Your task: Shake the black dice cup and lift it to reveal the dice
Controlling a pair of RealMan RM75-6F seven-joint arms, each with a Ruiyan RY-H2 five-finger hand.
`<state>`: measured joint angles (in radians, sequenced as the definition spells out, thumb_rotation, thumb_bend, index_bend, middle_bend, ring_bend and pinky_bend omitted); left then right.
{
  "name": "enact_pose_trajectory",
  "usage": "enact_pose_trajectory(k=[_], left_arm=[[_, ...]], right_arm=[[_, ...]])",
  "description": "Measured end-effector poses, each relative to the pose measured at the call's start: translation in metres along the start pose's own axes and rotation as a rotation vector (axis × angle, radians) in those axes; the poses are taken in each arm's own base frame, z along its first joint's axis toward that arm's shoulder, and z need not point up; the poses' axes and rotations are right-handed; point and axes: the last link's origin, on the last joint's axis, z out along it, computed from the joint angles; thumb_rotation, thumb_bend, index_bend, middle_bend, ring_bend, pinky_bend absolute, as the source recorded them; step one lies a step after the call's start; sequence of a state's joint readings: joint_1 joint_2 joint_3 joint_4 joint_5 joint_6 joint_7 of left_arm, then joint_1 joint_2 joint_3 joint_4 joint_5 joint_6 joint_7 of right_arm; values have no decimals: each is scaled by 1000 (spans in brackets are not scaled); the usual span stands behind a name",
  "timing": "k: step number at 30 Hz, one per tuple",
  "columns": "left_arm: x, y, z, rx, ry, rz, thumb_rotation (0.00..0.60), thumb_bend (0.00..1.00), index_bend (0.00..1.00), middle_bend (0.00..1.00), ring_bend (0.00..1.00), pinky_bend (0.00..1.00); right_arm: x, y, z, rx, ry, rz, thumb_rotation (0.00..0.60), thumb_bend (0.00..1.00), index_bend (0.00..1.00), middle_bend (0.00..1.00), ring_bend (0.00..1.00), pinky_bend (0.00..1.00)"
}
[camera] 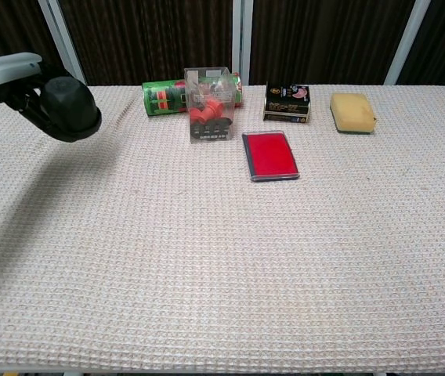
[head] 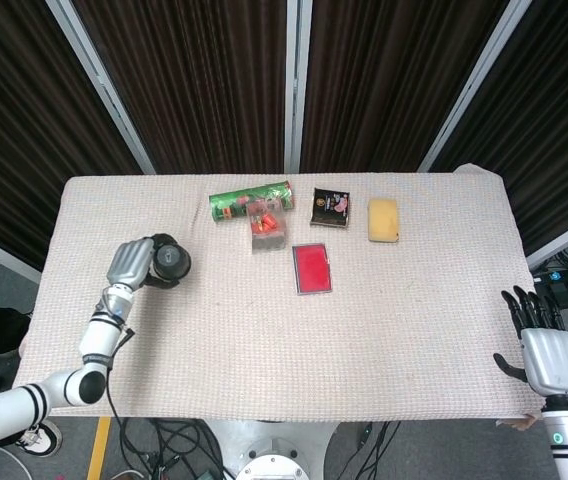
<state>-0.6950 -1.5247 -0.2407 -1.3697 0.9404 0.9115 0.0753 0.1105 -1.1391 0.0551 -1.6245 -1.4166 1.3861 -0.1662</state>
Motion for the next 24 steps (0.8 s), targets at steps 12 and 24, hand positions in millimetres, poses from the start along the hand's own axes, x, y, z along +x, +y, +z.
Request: enact_pose_trajectory(k=[12,24], left_arm=[[-44,96,-49,-324,-135,-89,600,283,517,547,340,404],[-68,40,-34,-148,-147,-47,600,269,506,547,340,404]], right_arm=[[6,3,-1,-5,22,12,600,101,0,25,0,0],[3,0,-1,2,11,3,600,101,0,25,0,0]])
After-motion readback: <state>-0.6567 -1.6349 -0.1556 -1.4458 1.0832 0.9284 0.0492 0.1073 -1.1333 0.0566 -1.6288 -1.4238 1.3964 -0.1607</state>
